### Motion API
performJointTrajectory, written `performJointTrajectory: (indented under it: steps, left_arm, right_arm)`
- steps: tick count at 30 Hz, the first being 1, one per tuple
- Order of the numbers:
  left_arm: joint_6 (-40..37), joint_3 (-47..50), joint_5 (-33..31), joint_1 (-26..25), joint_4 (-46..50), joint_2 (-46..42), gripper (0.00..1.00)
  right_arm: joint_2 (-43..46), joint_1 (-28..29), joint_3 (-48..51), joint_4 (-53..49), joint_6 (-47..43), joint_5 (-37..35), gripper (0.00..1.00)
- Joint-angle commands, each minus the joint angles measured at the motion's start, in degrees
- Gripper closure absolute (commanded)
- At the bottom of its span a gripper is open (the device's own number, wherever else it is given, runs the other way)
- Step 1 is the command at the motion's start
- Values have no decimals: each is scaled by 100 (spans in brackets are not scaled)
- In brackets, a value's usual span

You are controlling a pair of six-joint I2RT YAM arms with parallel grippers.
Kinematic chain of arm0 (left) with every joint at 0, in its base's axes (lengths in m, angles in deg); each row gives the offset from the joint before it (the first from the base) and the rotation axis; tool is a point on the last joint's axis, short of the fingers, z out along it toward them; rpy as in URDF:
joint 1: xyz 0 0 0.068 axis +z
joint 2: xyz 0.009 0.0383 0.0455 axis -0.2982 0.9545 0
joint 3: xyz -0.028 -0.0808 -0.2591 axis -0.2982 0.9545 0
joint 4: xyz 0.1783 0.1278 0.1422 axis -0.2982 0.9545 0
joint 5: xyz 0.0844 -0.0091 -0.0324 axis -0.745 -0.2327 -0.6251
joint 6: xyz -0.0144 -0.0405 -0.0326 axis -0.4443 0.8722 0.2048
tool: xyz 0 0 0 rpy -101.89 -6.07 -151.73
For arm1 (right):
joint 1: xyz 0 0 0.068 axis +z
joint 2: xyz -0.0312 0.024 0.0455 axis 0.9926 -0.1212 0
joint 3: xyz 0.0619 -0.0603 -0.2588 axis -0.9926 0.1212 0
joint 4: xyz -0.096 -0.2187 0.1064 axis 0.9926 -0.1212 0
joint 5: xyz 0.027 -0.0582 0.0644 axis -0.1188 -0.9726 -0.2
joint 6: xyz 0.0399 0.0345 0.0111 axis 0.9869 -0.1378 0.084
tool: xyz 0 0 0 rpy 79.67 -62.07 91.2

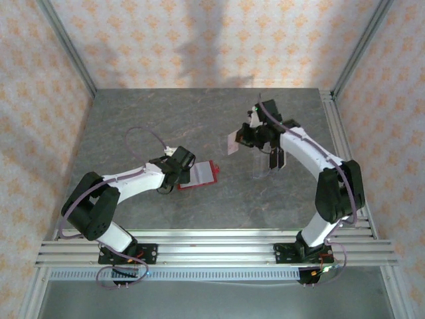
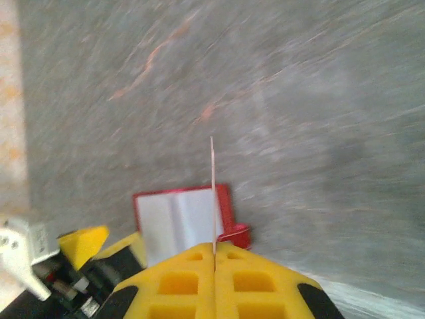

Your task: Put the credit cards into the card holder

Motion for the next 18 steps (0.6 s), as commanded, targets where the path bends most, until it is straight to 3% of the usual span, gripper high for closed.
performJointTrajectory:
  steps: [1,10,18]
  left_arm:
    - [-7,-78,-253,9,207,103,27]
    - [313,-39,-666,1,714,446,28]
    - [275,29,-788,2,627,487,28]
  right_arm:
    - [137,357,384,1363,373,649,100]
    - [-397,833,1248,3102,647,1144,100]
    - [-775,1031,1636,3965,768,1197,100]
